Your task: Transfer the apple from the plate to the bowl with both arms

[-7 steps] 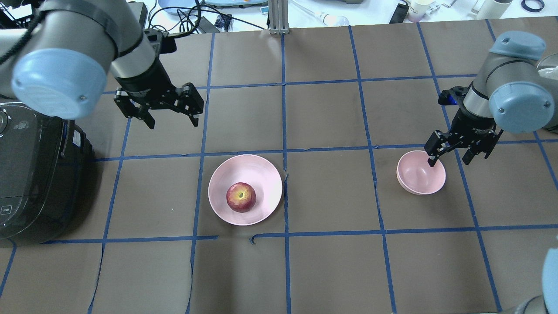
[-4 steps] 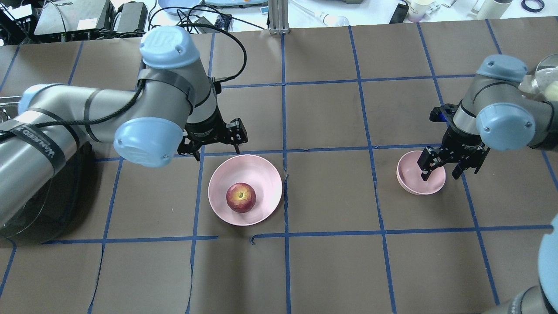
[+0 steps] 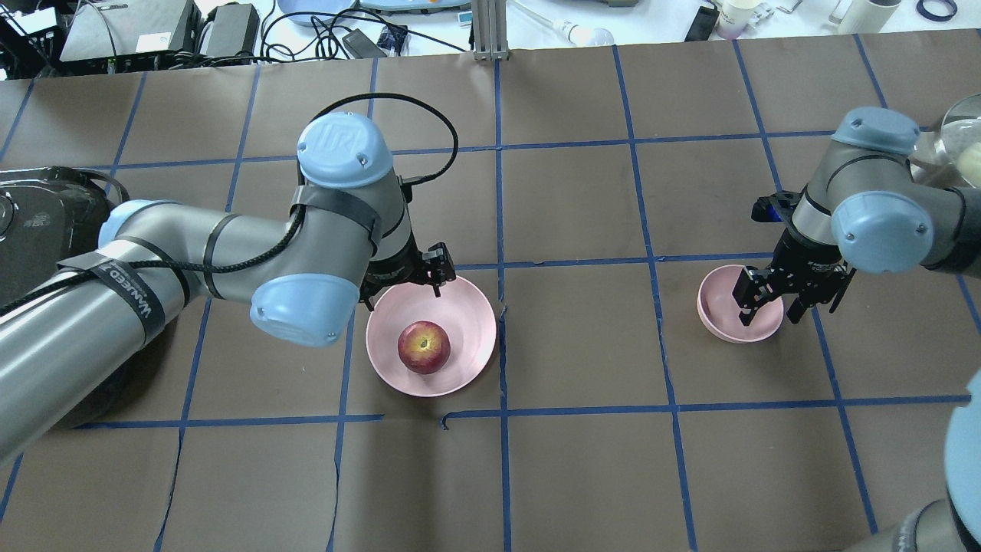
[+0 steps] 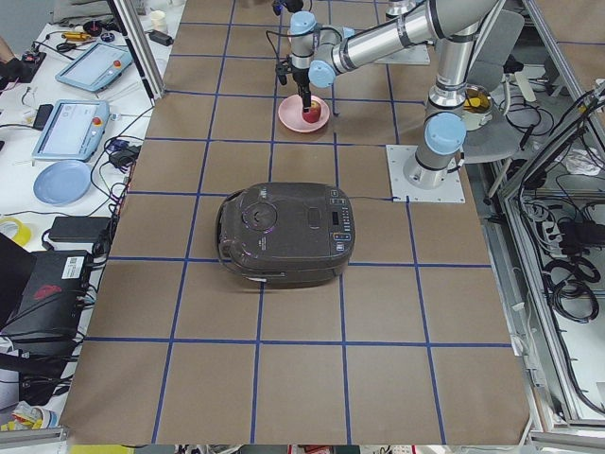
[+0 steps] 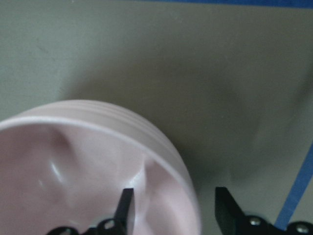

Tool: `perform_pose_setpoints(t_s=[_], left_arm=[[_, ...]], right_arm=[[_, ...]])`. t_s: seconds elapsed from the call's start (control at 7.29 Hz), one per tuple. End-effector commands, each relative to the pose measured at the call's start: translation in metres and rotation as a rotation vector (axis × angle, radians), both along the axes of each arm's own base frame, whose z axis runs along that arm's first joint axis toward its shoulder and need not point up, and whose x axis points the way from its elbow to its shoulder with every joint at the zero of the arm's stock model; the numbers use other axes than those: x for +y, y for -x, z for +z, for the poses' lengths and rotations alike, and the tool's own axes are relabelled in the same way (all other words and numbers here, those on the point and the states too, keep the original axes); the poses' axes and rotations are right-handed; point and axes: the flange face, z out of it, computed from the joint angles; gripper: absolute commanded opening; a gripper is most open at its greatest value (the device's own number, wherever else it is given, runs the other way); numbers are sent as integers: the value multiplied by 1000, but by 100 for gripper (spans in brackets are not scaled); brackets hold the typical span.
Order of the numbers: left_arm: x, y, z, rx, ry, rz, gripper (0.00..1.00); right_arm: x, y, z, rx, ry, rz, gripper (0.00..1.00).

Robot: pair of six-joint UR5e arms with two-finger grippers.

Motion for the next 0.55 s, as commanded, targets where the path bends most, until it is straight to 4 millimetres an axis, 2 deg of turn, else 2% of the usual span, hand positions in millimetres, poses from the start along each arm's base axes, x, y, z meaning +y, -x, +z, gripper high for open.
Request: perform_pose_setpoints(t_s=[0.0,0.14,0.41], left_arm=[[3,9,-16,-4,-1,-5,100],[3,9,-27,-9,-24,-11,100],[5,9,-36,-13,-46,-57,100]], right_arm=[[-5,2,7,7,15,1,0],[-8,3,14,12,25,1,0],[-17,4,34,-15,14,-6,0]])
